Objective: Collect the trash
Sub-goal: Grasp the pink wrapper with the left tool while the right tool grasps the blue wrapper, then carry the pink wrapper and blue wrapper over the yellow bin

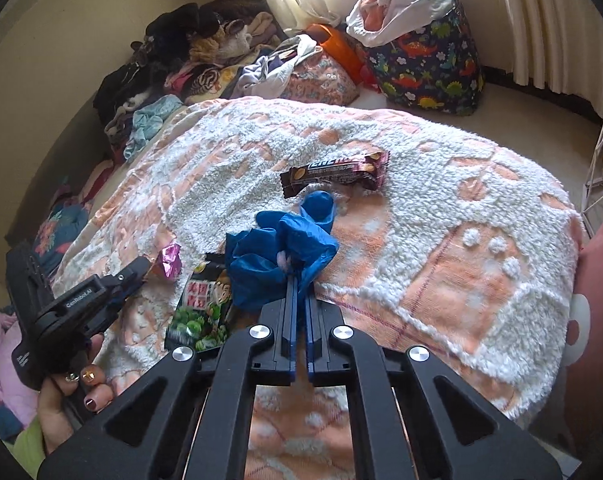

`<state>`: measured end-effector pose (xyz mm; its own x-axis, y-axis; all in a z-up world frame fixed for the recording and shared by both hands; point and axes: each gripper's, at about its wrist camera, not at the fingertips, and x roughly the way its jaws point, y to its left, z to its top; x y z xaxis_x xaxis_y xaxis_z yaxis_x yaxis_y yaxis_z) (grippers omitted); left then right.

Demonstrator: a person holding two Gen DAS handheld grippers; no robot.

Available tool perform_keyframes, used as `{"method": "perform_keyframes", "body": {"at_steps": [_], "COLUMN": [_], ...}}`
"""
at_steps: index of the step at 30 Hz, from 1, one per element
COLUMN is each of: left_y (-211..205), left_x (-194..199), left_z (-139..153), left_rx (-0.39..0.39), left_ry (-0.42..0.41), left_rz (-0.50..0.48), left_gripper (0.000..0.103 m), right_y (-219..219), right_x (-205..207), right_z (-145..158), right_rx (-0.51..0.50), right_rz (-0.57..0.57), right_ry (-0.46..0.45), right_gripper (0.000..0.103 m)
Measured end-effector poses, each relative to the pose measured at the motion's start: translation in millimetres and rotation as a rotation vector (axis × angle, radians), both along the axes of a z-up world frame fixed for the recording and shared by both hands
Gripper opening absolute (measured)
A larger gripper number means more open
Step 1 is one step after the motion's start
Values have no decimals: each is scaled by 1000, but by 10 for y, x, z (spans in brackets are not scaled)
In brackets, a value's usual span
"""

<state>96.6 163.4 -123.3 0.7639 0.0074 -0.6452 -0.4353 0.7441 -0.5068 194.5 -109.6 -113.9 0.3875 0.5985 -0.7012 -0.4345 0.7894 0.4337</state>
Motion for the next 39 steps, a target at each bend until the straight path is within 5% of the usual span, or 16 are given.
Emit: {"method": "perform_keyframes", "body": {"at_steps": [16,39], "left_y": [-506,-1326], "left_x": [-13,21], "left_z": [453,719], "left_rx": [88,190], "left_ry": [-114,-160], "left_rz": [-156,-371], "left_gripper": [5,5], "right_y": [-506,-1095], "right_x": [-312,-426], "right_z": [306,662], "right_rx": [21,46], "right_rz": [-36,-137], "right_ry": [-101,-189], "right_gripper": [3,3]}}
